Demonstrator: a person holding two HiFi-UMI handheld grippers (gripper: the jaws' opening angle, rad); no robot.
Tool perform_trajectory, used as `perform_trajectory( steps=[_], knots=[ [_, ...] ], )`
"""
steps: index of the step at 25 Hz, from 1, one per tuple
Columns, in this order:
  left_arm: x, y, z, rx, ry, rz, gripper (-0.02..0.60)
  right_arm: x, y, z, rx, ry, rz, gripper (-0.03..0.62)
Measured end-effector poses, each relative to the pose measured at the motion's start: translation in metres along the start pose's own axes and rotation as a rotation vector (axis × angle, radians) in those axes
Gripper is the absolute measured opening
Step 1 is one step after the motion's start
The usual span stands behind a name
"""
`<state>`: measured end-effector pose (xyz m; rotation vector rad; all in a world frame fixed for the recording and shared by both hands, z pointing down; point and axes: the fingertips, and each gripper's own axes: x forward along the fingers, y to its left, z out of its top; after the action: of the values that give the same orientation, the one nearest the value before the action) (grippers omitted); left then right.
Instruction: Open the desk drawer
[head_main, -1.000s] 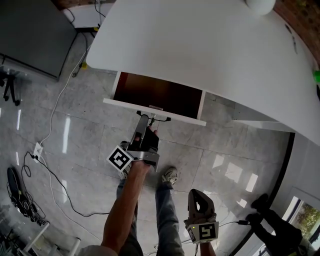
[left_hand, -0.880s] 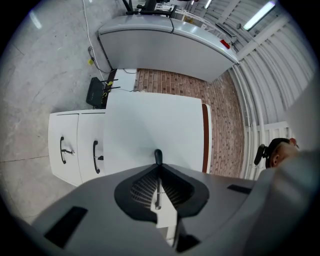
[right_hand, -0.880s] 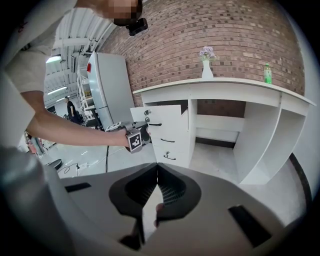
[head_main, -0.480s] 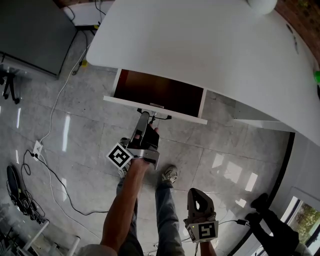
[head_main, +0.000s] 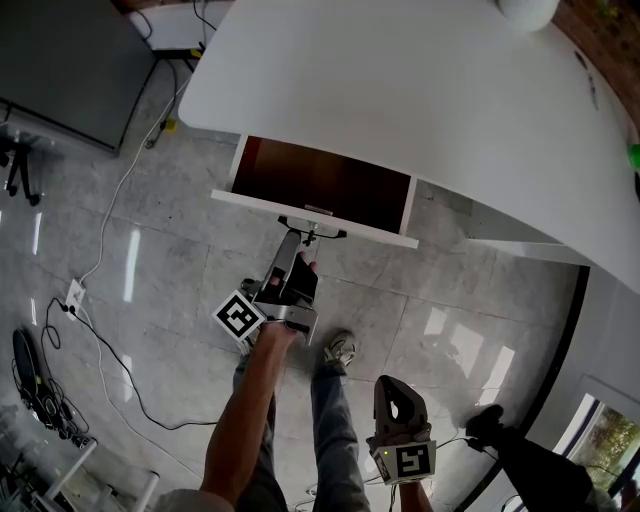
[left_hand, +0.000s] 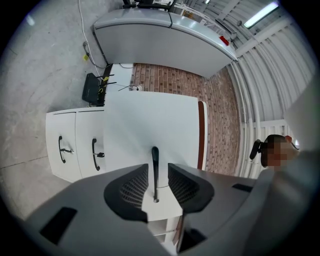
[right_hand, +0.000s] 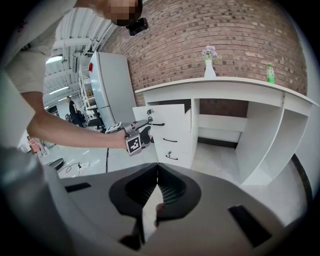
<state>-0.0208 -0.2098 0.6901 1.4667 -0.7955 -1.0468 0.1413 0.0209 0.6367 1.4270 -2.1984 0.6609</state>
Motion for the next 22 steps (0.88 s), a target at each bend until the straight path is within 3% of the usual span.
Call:
perform_trajectory(
  steps=[7,10,16,19,22],
  knots=[
    [-0.017,-0.006,0.004,-0.002,-0.031,0.029,0.111,-0.001,0.007,0.003,-0.023,0.007,0.01,0.017],
    [-0.026,-0.015,0.006,0.031,-0.035,0.034,0.012,-0.001,0.01,0.011,-0.027,-0.012,0.013,0.017],
    [-0.032,-0.043,0.01,0.064,-0.029,0.005,0.012,-0.005,0.016,0.029,-0.046,-0.044,0.018,0.017],
    [-0.03,-0.061,0.012,0.183,0.031,0.009,0.012,-0.007,0.02,0.034,-0.066,0.018,0.005,0.017],
    [-0.03,-0.087,0.011,0.39,0.138,0.037,0.012,-0.014,0.023,0.042,-0.078,0.041,-0.009,0.017]
  ],
)
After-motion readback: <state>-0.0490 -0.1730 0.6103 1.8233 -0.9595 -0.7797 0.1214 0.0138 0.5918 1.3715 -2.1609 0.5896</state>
